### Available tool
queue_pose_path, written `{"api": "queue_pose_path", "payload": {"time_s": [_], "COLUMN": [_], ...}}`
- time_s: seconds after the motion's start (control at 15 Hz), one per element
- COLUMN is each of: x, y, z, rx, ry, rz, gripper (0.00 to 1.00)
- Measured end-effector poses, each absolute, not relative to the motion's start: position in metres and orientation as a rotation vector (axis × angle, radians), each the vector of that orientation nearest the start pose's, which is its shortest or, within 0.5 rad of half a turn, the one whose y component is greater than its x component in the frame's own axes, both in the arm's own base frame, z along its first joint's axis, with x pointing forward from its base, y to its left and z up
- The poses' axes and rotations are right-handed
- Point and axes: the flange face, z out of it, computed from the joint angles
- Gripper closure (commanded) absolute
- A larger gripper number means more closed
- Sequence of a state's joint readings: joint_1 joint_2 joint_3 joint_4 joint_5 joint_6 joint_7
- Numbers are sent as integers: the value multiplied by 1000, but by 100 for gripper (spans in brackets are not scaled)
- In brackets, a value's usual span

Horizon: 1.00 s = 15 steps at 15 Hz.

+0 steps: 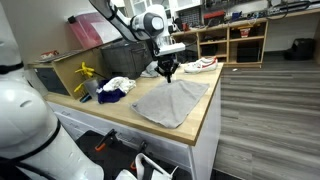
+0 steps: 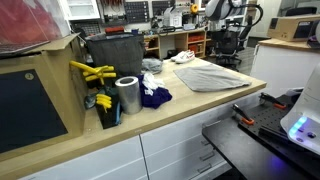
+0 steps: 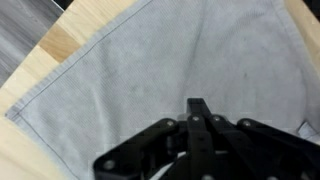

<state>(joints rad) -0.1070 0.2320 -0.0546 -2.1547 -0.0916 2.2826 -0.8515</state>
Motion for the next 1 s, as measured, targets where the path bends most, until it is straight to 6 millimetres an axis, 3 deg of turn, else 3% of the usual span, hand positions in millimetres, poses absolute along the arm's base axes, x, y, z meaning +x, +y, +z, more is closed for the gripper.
{"api": "queue_pose_path", "payload": {"time_s": [0.53, 1.0], "x": [590, 612], "y": [-51, -26], "z": [238, 205], "rx": [-3128, -3162], "ry": [-568, -349], "rz": [203, 224], "gripper": [100, 100]}}
